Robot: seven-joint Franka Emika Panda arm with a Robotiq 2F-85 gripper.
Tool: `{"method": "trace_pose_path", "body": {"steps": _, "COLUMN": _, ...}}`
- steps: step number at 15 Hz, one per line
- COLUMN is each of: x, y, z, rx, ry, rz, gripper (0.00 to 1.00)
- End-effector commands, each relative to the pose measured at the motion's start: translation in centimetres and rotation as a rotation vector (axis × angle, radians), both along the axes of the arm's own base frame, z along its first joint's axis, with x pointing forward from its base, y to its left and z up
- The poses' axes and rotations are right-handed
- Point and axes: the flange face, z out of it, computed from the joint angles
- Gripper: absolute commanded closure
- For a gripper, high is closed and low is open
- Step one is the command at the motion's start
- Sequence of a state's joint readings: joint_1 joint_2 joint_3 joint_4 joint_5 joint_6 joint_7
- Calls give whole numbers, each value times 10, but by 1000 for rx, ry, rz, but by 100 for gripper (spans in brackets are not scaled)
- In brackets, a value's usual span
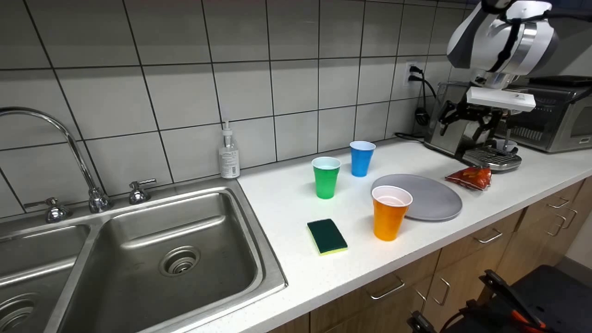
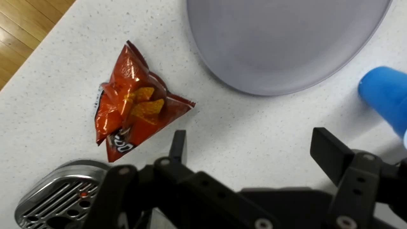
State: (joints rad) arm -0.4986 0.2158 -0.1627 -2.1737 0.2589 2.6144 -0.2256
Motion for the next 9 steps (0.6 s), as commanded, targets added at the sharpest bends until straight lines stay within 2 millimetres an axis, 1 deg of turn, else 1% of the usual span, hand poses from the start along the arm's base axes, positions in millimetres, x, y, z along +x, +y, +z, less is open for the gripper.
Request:
{"method": "trace_pose_path", "body": {"steps": 1, "x": -11, "y": 42, "z": 9, "rx": 4, "ry": 55, "rz": 133, "gripper": 0}}
{"method": "trace_pose_path", "body": {"steps": 6, "x": -8, "y": 96, "z": 11, "rx": 3, "ry": 119, "rz": 314, "gripper": 0}}
{"method": "trace_pose_path", "body": {"steps": 9, "x": -14, "y": 125, "z": 11, "rx": 15, "ry": 151, "rz": 423, "gripper": 0}}
